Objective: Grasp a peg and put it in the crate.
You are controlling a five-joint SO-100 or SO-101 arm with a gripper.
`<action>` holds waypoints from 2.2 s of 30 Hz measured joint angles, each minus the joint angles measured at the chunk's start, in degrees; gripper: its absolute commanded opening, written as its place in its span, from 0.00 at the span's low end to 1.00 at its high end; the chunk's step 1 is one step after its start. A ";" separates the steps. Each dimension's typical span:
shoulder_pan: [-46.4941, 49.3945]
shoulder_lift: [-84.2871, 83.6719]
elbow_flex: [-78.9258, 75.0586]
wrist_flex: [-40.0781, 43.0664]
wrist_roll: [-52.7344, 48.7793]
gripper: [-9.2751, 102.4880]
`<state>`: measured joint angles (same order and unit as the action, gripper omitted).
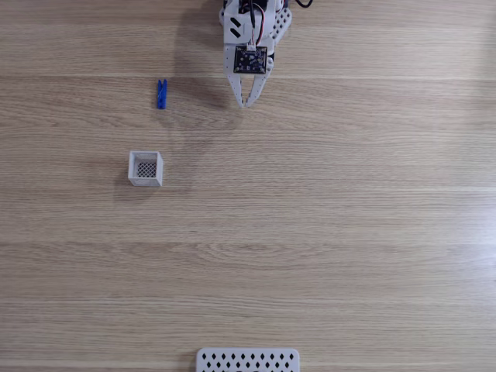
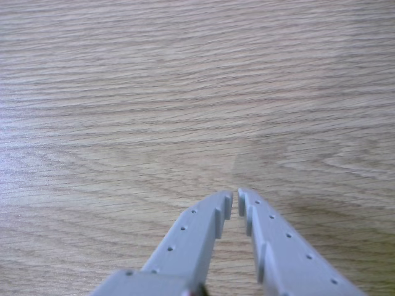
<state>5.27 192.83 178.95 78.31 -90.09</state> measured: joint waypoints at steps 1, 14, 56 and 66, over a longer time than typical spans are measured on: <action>0.00 0.00 0.00 0.00 0.00 0.09; 0.00 0.00 0.00 0.00 0.00 0.09; 42.98 -70.75 -41.66 -4.75 -44.91 0.09; 50.45 -84.81 -51.50 -4.75 -53.53 0.22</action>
<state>55.72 108.02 127.44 73.56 -143.61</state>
